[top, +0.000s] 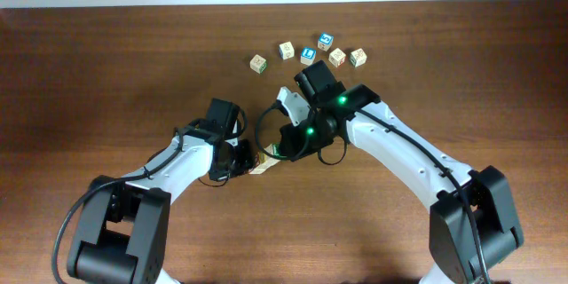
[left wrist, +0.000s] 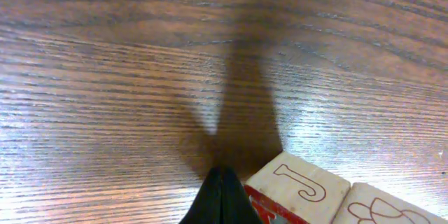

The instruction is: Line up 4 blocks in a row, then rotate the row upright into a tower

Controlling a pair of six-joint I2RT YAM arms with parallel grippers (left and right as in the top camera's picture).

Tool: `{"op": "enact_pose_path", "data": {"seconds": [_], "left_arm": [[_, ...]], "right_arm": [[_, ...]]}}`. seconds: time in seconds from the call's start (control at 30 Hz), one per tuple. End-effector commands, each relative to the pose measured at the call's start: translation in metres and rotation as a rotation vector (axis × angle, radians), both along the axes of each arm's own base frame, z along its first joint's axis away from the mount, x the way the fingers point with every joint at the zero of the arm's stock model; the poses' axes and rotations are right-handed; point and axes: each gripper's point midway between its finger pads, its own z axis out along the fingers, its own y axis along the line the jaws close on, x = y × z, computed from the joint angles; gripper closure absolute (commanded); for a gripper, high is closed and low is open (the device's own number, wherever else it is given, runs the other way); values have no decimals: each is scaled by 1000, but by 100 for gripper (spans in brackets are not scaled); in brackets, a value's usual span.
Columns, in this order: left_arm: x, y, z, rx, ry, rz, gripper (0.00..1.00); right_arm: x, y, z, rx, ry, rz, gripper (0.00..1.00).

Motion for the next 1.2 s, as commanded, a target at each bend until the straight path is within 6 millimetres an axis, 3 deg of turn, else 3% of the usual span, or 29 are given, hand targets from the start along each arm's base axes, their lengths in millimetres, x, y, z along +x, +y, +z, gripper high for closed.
{"op": "enact_pose_path", "data": {"seconds": [0.0, 0.53, 0.83, 1.17], "left_arm": [[-3, -37, 17, -166, 1, -79, 100], [1, -29, 17, -170, 3, -57, 100], [24, 18, 34, -169, -67, 47, 100], [31, 41, 34, -155, -83, 91, 100]], "right_arm": [[-17, 14, -11, 2, 45, 46, 96], [-1, 10, -16, -40, -8, -9, 96], [3, 13, -16, -30, -17, -18, 96], [0, 21, -14, -17, -27, -3, 96]]}}
